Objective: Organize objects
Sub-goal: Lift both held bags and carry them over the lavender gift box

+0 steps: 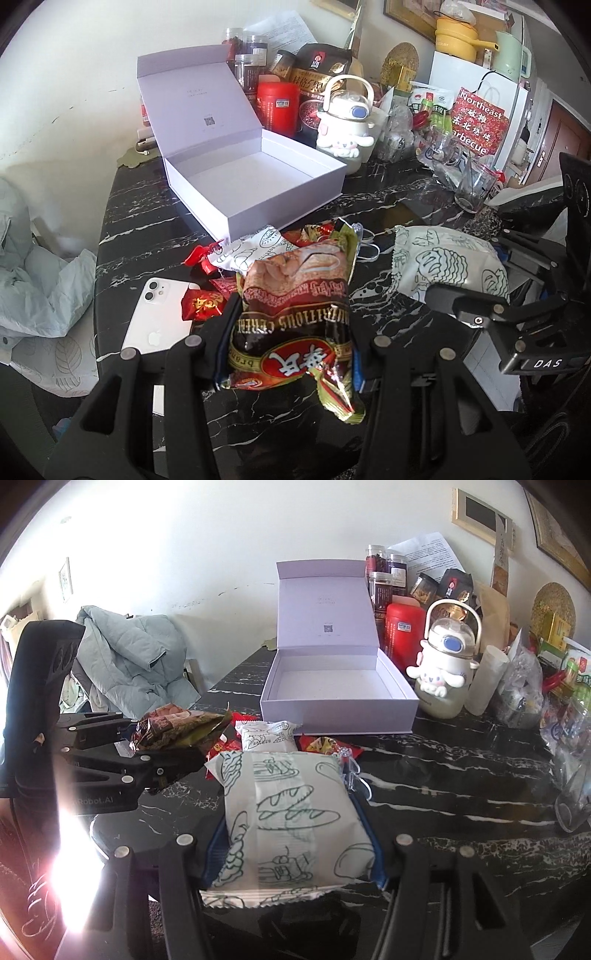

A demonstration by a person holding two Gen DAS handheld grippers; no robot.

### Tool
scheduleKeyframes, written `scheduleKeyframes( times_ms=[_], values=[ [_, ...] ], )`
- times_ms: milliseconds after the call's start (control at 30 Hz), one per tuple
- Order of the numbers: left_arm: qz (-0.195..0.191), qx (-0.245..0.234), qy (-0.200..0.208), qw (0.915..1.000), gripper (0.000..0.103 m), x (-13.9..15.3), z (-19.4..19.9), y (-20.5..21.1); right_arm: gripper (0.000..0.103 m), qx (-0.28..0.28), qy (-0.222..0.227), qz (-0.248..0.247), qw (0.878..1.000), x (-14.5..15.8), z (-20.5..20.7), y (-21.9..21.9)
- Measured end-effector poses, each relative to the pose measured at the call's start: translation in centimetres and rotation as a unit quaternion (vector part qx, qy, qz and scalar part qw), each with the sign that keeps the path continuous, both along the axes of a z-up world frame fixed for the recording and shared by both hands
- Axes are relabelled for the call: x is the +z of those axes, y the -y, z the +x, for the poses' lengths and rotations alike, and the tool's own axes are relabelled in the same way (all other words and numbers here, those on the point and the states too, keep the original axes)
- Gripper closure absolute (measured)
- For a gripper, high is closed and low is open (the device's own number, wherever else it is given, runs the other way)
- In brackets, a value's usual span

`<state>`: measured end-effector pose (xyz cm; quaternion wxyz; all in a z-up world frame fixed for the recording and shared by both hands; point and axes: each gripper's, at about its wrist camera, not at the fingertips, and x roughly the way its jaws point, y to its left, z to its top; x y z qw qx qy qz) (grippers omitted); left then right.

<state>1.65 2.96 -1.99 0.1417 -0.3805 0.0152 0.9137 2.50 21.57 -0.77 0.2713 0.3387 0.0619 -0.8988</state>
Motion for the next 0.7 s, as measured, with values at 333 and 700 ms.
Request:
scheduleKeyframes(
  times_ms=[333,700],
  values=[
    [-0.015,-0.010,-0.015,0.9997,0.057,2.0,-1.6,-1.4,0.042,0.001,-0.024,0.000,1.000,2.1,-1.0,-0.5],
    [-0.024,-0.007,-0.018,0.9995,0.057,2.8,-5.8,-2.0,0.042,0.004,-0.034,-0.001,0.999,3.3,-5.2,-0.3]
  ],
)
